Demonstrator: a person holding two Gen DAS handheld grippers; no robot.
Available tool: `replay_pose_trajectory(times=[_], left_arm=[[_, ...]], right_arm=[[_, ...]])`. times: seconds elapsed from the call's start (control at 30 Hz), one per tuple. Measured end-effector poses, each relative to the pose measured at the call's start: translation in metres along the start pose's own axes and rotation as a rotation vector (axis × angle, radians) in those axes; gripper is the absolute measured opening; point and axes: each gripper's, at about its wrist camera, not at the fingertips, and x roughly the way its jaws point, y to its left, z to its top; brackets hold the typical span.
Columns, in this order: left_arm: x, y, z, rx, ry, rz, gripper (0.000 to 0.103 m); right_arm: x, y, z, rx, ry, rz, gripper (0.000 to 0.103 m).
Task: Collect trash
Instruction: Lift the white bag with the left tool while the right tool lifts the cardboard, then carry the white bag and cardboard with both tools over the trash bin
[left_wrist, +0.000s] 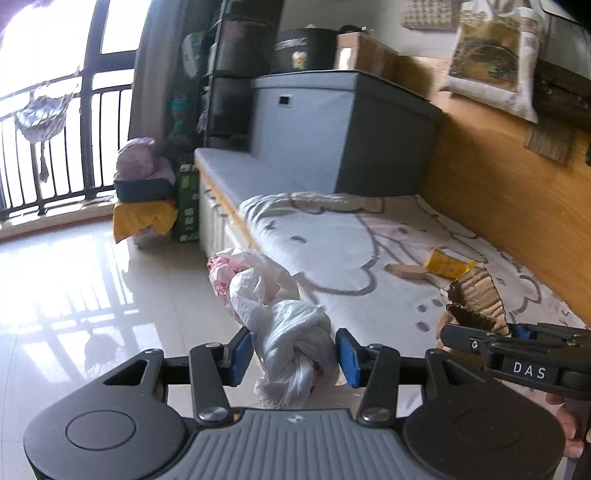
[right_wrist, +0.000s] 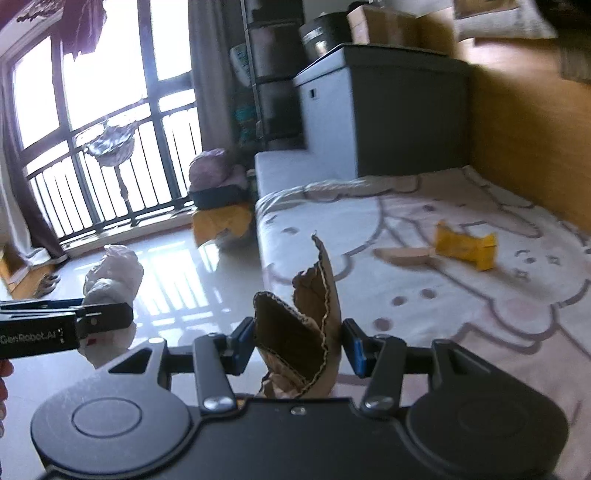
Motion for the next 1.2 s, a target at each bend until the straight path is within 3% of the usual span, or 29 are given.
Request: replay_pose_trajectory(times=[0.37,0.6,0.93,1.2], left_arm=[[0.018,0.061,-0.035,-0.071,0.073,0.053,0.049],[0.048,0.093,-0.069,-0.097,0.163,0.075,0.049],[0.096,0.127,-0.120,-0.153,0.290,0.073,0.049],[0.139,0.130,-0.156,-0.140,0.396,0.047,0.049]], right_arm=[[0.054,0.058,-0.029,-0.093,0.125,0.085,0.051],[0.102,0.084,-0.056,-0.137,0.236,0.117,0.051],[0.170,0.093,-0.086,-0.173,0.420,0.138,0.052],[0.218,0.086,-0.114,-0.187,0.574,0.145,0.053]])
